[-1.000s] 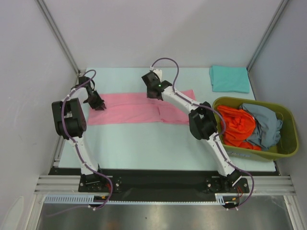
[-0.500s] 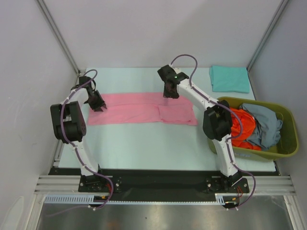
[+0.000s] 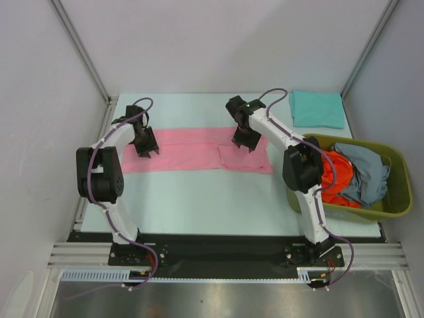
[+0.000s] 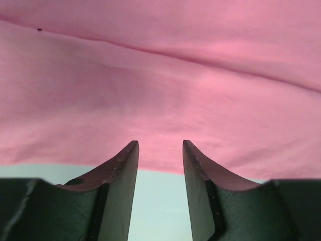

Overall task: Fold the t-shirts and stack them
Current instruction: Fold the tshirt

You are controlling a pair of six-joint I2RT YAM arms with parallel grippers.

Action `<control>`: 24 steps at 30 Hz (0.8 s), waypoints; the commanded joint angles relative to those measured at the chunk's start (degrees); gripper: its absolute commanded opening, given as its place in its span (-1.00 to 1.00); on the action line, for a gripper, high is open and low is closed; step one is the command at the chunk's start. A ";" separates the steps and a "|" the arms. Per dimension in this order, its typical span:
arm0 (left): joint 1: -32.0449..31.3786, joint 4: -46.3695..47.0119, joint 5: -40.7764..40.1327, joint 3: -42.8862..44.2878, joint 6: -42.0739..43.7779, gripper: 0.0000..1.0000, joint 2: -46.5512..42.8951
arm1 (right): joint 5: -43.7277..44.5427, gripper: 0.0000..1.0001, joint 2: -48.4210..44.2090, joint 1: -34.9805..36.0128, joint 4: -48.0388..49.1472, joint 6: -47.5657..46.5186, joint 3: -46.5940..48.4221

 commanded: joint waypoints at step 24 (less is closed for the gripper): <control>-4.33 2.01 3.57 -9.60 1.55 -0.03 -22.86 | 2.04 0.58 14.28 -4.65 -5.57 17.73 10.80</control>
